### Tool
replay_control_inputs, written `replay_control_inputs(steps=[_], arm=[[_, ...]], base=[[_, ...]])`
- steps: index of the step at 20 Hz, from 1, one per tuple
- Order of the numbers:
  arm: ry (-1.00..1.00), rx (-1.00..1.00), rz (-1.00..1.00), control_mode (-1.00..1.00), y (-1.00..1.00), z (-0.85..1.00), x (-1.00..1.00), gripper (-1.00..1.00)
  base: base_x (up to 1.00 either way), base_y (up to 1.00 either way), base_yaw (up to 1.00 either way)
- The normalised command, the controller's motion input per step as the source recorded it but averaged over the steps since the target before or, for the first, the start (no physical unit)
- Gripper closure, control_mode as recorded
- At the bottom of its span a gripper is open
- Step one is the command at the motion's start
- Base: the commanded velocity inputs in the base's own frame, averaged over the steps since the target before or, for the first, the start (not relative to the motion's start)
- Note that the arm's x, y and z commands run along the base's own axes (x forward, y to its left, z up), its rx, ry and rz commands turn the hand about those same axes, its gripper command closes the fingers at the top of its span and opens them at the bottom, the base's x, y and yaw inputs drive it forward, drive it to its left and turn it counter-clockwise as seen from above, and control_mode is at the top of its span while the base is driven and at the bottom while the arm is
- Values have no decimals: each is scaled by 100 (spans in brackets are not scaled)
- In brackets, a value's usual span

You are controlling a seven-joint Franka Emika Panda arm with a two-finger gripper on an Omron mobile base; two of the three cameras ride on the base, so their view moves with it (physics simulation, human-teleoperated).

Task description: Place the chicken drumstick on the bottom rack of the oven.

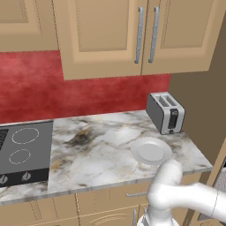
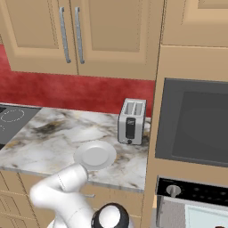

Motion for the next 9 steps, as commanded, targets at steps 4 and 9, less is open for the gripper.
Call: replay_control_inputs(steps=[4,9], arm=[[7,-35,14,-100,100,0,-63,-100],[2,-36,9,-100,100,5,-49,-100]], base=[[0,0,0],[0,0,0]])
